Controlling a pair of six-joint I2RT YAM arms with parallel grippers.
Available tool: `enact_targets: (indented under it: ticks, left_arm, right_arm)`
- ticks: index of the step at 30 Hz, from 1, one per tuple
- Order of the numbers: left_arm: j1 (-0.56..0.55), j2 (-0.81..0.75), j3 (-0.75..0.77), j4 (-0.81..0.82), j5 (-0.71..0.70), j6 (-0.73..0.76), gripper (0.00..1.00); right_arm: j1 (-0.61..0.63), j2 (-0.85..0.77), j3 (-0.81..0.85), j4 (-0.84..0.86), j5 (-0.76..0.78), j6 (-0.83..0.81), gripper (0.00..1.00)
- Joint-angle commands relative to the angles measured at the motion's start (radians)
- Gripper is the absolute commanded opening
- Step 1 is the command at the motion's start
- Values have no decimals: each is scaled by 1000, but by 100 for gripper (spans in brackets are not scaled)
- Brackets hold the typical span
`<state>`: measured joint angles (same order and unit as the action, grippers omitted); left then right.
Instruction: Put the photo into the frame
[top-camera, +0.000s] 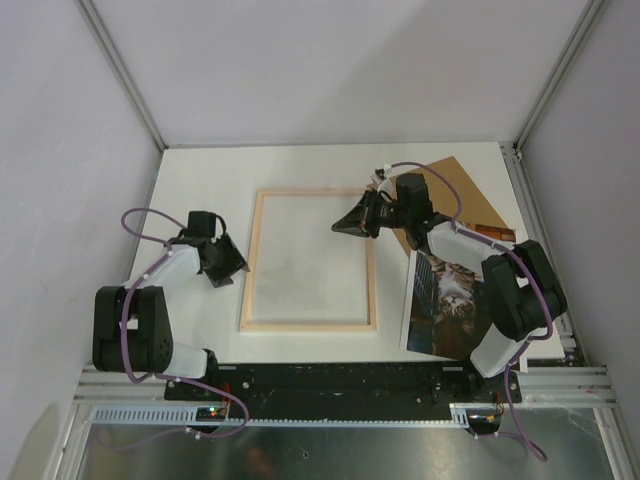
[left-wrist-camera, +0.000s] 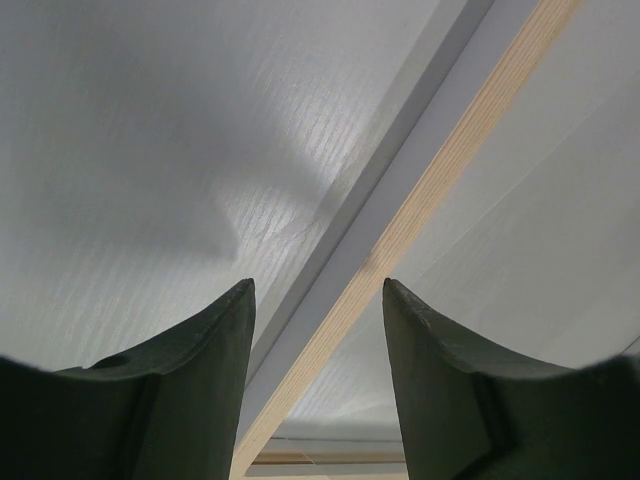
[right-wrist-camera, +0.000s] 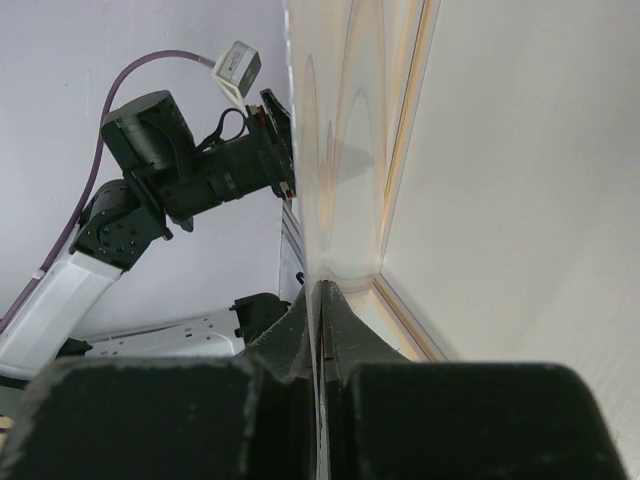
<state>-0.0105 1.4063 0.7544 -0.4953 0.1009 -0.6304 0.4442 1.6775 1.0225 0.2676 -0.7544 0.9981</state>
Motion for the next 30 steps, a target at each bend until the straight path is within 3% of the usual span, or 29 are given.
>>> enact_targets:
  ticks: [1,30]
  left_arm:
    - [7,-12,3,11,-3,-12,58]
    - [7,3,4,11,2,-6,58]
  right_arm:
    - [-16,-25,4,49,-24,3,0]
    - [10,-28,-16,-15,6,-49,0]
